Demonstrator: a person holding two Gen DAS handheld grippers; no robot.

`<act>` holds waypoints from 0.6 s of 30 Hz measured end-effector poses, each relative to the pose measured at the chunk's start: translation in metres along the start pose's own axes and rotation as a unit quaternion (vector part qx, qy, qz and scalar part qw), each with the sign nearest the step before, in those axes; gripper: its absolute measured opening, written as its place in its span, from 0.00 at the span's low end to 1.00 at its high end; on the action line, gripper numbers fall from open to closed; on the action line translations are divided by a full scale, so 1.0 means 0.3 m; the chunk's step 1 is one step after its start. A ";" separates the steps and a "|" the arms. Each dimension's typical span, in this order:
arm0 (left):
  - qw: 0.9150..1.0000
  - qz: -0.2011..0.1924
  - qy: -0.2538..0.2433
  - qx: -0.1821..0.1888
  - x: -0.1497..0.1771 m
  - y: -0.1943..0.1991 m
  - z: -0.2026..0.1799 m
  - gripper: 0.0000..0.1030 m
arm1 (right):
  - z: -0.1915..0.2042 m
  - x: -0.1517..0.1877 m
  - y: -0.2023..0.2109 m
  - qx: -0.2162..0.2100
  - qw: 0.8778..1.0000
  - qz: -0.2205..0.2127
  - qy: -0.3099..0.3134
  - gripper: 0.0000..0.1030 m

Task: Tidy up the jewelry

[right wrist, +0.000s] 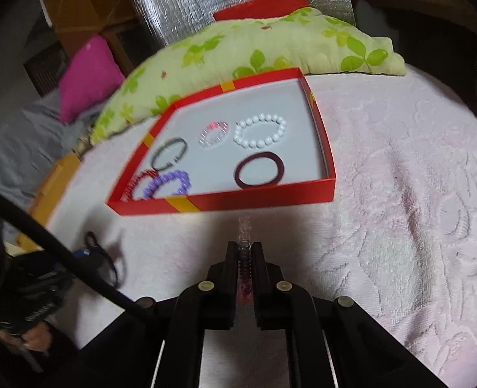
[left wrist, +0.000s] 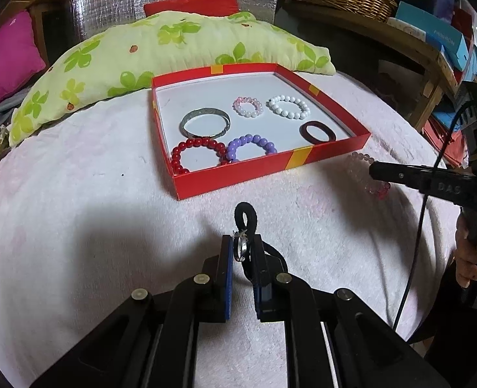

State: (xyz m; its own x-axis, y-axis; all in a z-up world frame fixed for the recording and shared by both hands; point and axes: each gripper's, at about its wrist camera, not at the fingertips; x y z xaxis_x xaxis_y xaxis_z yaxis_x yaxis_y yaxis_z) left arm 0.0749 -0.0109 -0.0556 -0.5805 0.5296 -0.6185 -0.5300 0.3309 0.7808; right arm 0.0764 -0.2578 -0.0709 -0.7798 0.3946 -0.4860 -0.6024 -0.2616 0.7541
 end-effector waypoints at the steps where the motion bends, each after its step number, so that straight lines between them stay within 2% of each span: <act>1: 1.000 -0.001 0.000 -0.001 -0.003 0.001 0.000 0.11 | -0.007 -0.005 0.011 -0.016 1.000 0.002 -0.008 0.08; 11: 1.000 -0.008 -0.002 0.001 -0.020 0.009 -0.024 0.11 | -0.071 -0.030 0.080 -0.090 0.994 0.001 -0.064 0.08; 18: 0.999 -0.036 -0.010 0.012 -0.044 0.064 -0.054 0.11 | -0.078 -0.047 0.119 -0.138 0.986 0.002 -0.094 0.08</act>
State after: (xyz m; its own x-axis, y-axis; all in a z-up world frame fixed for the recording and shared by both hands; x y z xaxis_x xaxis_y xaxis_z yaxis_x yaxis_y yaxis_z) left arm 0.0624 -0.0243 -0.0341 -0.5288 0.5193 -0.6713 -0.5553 0.3865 0.7364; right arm 0.0620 -0.2932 -0.0473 -0.7522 0.5430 -0.3732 -0.6434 -0.4833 0.5937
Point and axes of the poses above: each gripper's, at about its wrist camera, not at the fingertips, and y roughly against the way its jaws point, z to its left, x to its underside, and after that the axes turned 15 degrees about -y, right-handed
